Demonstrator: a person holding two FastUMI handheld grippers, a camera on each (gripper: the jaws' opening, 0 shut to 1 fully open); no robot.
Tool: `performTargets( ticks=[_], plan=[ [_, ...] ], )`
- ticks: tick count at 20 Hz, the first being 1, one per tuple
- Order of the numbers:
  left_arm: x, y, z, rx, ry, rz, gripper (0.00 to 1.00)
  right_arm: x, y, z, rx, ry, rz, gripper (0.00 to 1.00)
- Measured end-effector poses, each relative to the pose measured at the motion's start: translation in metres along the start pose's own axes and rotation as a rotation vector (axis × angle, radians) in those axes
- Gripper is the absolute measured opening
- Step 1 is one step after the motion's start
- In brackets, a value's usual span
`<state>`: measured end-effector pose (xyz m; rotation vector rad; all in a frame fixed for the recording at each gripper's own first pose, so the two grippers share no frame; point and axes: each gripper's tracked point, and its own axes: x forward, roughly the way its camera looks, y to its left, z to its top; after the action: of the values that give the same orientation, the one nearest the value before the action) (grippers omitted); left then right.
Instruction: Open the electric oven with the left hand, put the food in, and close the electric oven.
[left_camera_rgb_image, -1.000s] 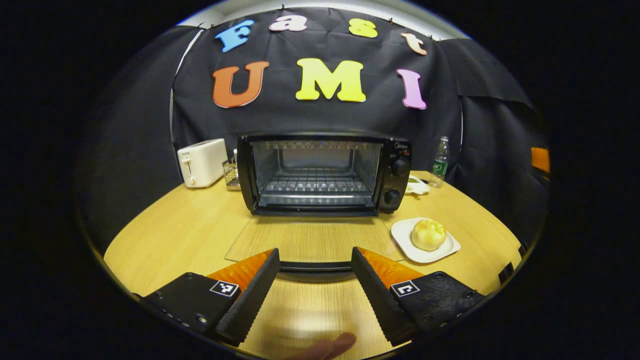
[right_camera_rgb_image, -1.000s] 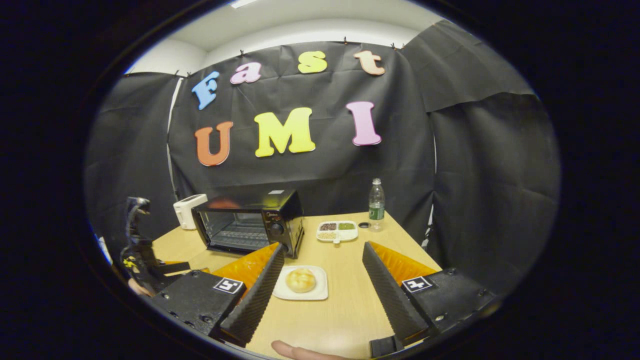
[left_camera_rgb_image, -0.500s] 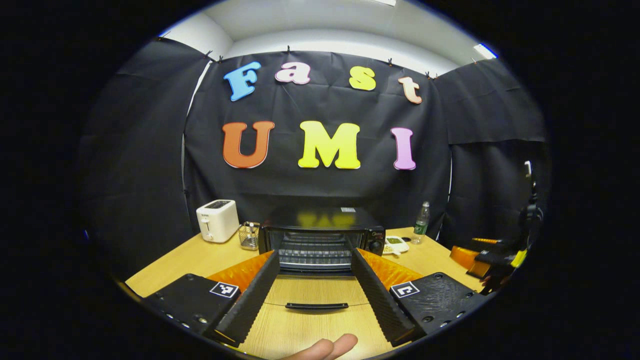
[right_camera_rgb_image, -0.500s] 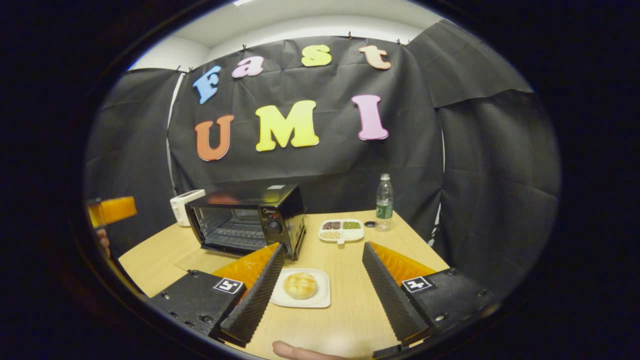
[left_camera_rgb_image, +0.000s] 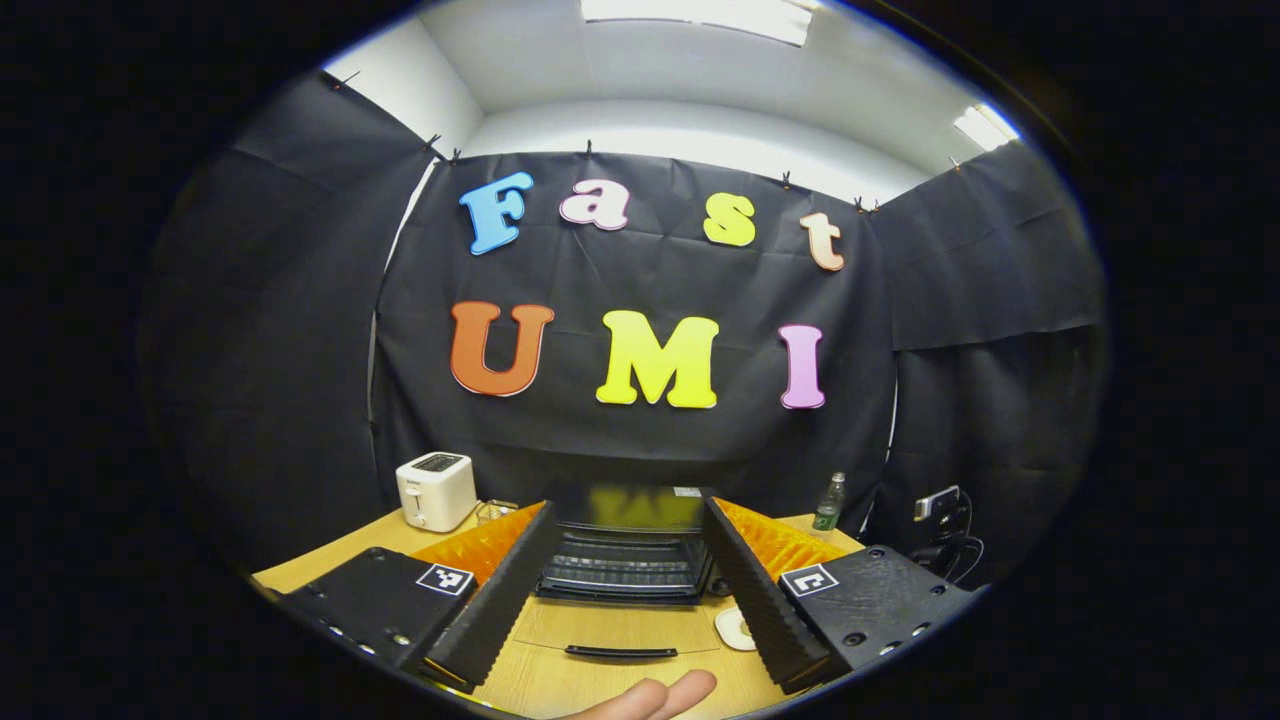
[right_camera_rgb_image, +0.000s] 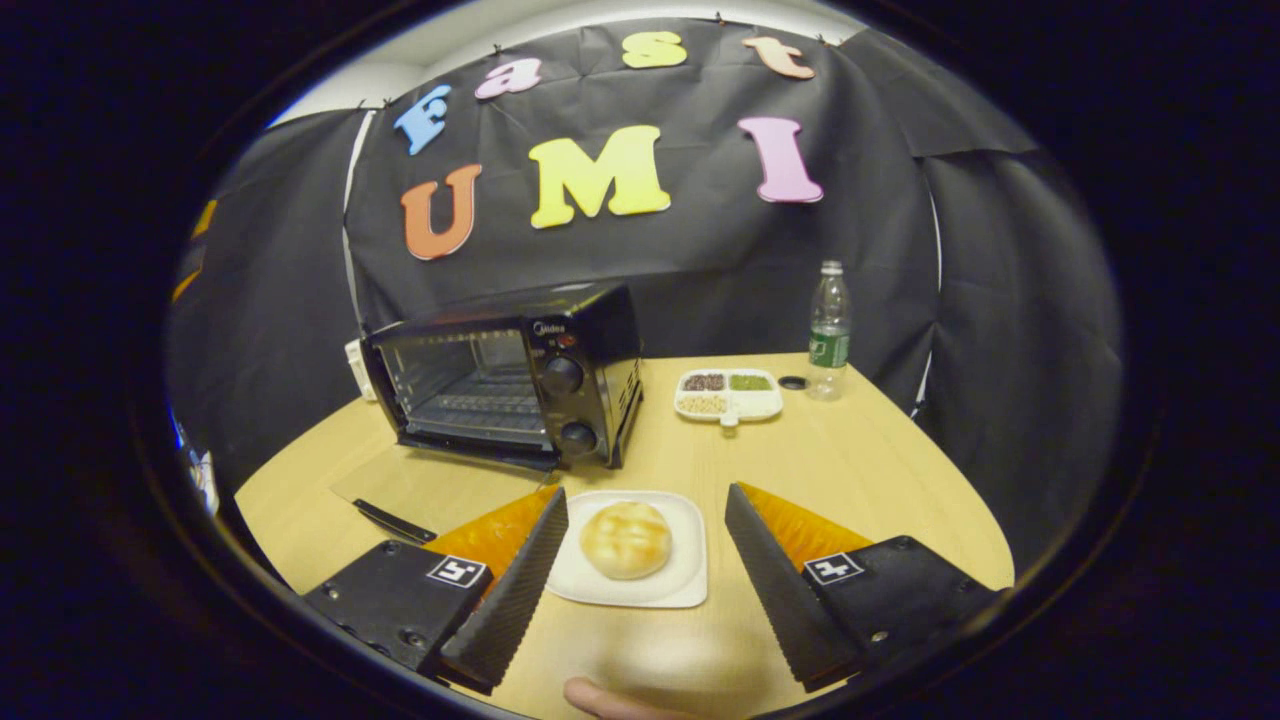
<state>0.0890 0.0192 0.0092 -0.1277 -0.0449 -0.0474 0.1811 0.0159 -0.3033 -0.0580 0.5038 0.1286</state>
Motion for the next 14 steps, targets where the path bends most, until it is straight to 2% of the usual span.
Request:
performTargets(
  ticks=[6, 7, 8, 13, 14],
  plan=[
    [0.000, 0.001, 0.002, 0.078, -0.007, 0.008, 0.95, 0.048, 0.015, -0.035, 0.001, 0.113, -0.003, 0.97],
    [-0.001, -0.002, 0.000, 0.080, -0.005, -0.002, 0.95, 0.055, 0.014, -0.041, 0.001, 0.135, -0.013, 0.97],
    [-0.002, -0.004, -0.003, 0.076, -0.005, -0.011, 0.87, 0.060, 0.015, -0.046, 0.006, 0.155, -0.019, 0.97],
    [0.004, 0.004, -0.013, 0.050, 0.030, -0.012, 0.87, 0.076, 0.014, -0.067, 0.027, 0.255, -0.049, 0.97],
    [0.004, 0.004, -0.013, 0.045, 0.030, -0.013, 0.87, 0.076, 0.014, -0.064, 0.023, 0.241, -0.055, 0.97]
  ],
)
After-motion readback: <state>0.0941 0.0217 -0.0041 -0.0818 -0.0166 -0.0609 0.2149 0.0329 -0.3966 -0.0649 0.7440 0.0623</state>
